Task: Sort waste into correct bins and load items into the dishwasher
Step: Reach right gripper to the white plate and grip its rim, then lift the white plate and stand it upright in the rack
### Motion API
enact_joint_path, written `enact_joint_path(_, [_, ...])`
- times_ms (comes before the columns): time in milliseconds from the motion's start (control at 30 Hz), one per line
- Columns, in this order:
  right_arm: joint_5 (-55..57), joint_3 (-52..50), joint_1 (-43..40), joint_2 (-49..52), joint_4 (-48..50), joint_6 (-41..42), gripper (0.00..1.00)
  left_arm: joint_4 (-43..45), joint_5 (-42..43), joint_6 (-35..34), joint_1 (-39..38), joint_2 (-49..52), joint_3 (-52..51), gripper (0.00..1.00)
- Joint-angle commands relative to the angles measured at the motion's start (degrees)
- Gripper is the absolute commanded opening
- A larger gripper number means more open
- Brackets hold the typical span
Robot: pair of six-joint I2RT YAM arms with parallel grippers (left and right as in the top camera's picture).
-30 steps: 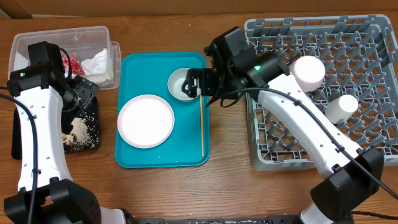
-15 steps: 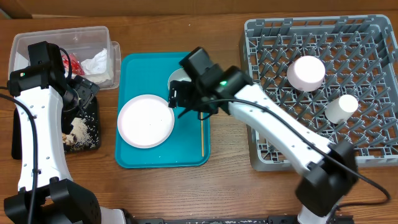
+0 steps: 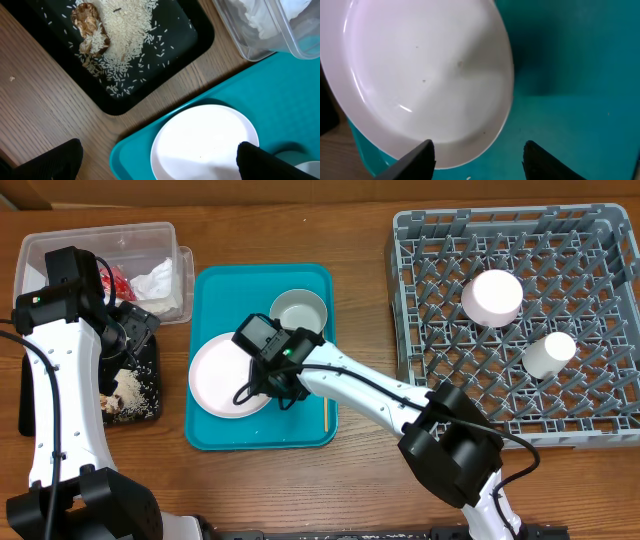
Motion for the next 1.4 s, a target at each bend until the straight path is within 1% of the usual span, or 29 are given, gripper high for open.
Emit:
enact_joint_path(0, [1.9,0.7,-0.5,2.3,0.1,0.9,0.52,0.1,0.0,-1.2,0.2,-0.7,-0.3,1.00])
enact_joint_path(33, [1.9,0.7,-0.4,2.5,0.1,0.9,0.50,0.0,0.0,-1.2,0.2,-0.7,-0.3,1.00])
enact_joint_path(67, [2.0,0.7,-0.3,3.1,0.3,1.1,0.41,0.0,0.0,-1.2,0.2,-0.7,-0.3,1.00])
enact_joint_path(333, [1.8,0.7,0.0,5.3,0.7,2.4,0.41,0.0,0.0,-1.2,0.2,-0.7,-0.3,1.00])
enact_joint_path(467, [1.8,0.7,0.0,5.3,0.7,2.4,0.36,0.1,0.0,-1.2,0.2,-0.7,-0.3,1.00])
enact_joint_path(600, [1.8,0.7,0.0,5.3,0.7,2.4,0.35,0.0,0.1,-1.2,0.2,-0.7,-0.3,1.00])
enact_joint_path(667, [2.0,0.7,0.0,5.4,0.4,2.3,0.31,0.0,0.0,-1.2,0.2,-0.7,-0.3,1.00])
enact_joint_path(833, [2.6,0.6,0.1,5.4,-0.1,2.3,0.16,0.0,0.0,-1.2,0.2,-0.7,-0.3,1.00])
enact_joint_path(933, [2.4,0.7,0.1,5.4,-0.1,2.4,0.04,0.0,0.0,-1.2,0.2,-0.7,-0.3,1.00])
enact_joint_path(1033, [0.9,1.0,0.0,5.1,-1.2,2.3,0.04,0.1,0.0,-1.2,0.2,-0.7,-0.3,1.00])
enact_joint_path(1167, [0.5,3.3,-0.7,3.4,-5.7,1.6,0.04,0.0,0.0,-1.2,0.2,-0.7,-0.3,1.00])
enact_joint_path(1300, [0.5,7.6,-2.6,0.2,-11.5,-1.2,0.04,0.0,0.0,-1.2,0.2,-0.7,-0.3,1.00])
enact_joint_path(1367, [0.2,10.6,-4.5,-1.8,-15.3,-4.6,0.04,0.0,0.0,-1.2,0.2,-0.7,-0.3,1.00])
